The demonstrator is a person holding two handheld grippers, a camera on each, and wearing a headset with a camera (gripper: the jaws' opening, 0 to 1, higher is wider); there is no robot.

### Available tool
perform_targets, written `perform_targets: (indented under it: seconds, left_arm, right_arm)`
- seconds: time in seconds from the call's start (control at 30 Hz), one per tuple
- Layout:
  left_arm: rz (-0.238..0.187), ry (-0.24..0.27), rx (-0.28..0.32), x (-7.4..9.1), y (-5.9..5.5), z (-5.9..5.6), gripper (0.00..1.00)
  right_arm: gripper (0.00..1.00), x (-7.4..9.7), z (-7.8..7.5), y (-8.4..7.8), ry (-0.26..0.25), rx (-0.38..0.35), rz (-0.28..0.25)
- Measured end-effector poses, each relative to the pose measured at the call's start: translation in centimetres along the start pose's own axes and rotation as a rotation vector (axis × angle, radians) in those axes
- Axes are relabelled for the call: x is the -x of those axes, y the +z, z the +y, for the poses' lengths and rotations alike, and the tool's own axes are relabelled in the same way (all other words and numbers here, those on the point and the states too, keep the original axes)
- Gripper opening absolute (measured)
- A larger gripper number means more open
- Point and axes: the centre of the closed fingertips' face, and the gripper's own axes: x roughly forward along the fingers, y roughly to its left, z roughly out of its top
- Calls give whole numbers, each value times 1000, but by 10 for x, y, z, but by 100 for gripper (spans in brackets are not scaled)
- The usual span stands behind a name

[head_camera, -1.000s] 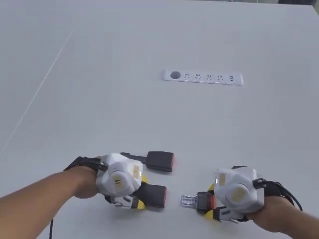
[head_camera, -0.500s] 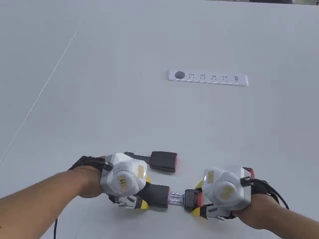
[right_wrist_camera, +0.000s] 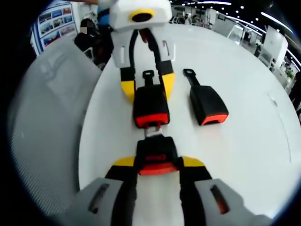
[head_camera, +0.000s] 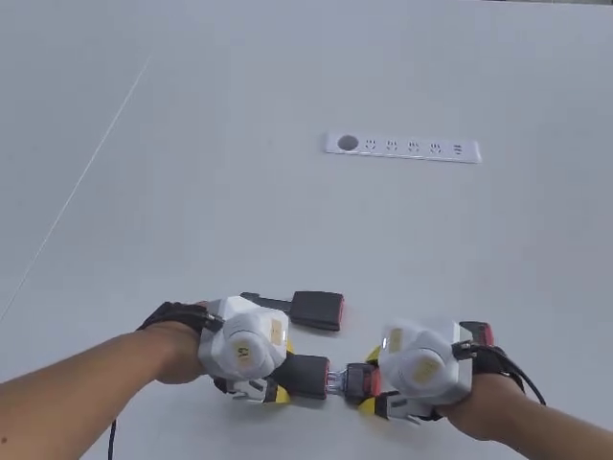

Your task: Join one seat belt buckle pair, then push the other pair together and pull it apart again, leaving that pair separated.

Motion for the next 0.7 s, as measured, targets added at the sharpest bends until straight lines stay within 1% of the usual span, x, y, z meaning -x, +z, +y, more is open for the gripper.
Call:
perform_targets:
  seconds: [0.1, 0.17, 0.2, 0.3, 0.47, 0.5, 0.57, 0.6, 0.63, 0.7]
  left_arm:
    - [-1, -3, -2, 1, 0, 0, 33]
    - [7, -9, -7, 1, 1, -1, 33]
    - [17, -11, -17, 1, 1, -1, 33]
    - [18, -20, -24, 0, 0, -1, 33]
    - [29, -31, -41, 0, -1, -1, 33]
    - [27, -31, -41, 0, -1, -1, 33]
    - [26, -32, -39, 0, -1, -1, 33]
    - [30, -34, -48, 1, -1, -1, 33]
    - [25, -35, -45, 1, 0, -1, 33]
    - [24, -36, -45, 2, 1, -2, 33]
  right_arm:
    - [34, 0, 0, 3, -6, -7, -13]
    - [34, -2, 1, 5, -7, -8, -20]
    - [34, -3, 2, 9, -7, -7, -15]
    - [34, -6, 3, 12, -1, 7, 3]
    - [34, -8, 4, 14, -2, 11, 16]
    - [34, -9, 2, 15, -7, 4, 15]
    - [34, -9, 2, 16, -19, -13, -8]
    - [34, -9, 3, 18, -20, -20, -14]
    - [34, -8, 2, 18, -18, -6, -5]
    - [34, -8, 2, 18, -19, -6, 5]
